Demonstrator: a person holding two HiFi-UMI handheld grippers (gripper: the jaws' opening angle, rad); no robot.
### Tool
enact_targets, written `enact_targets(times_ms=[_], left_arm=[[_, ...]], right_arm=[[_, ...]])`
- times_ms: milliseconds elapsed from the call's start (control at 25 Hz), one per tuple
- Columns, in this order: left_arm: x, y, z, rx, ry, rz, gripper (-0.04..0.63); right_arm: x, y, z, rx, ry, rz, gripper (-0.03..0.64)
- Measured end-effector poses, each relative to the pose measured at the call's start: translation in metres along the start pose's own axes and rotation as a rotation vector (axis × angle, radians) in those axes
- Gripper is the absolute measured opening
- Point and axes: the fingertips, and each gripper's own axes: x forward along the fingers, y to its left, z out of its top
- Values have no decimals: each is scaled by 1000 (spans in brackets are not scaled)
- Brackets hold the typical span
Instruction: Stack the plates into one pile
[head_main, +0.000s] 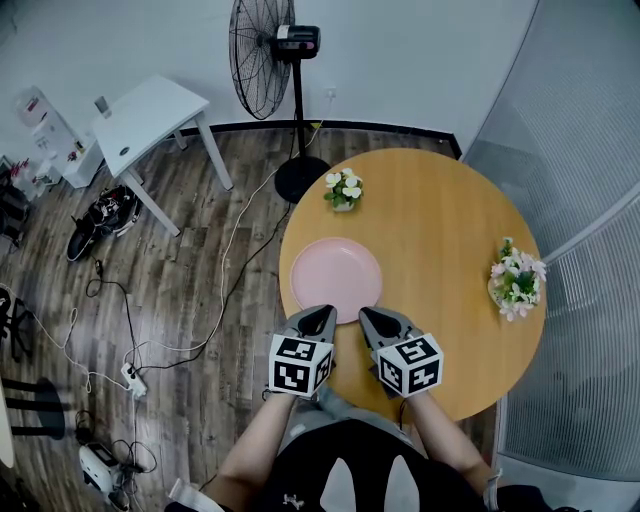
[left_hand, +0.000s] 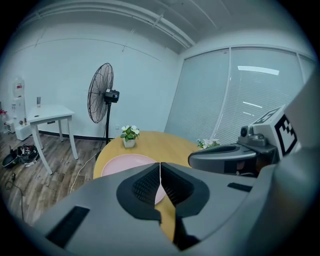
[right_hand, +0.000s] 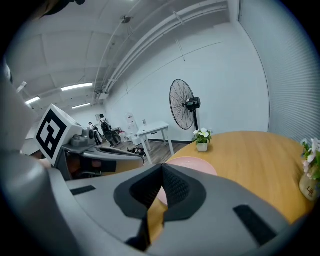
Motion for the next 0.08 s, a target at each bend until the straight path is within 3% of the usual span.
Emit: enact_targets(times_ms=[80], left_arm=[[-1, -1, -1, 5, 3, -3, 26]], right_arm=[[0, 1, 0, 4, -1, 3, 2]])
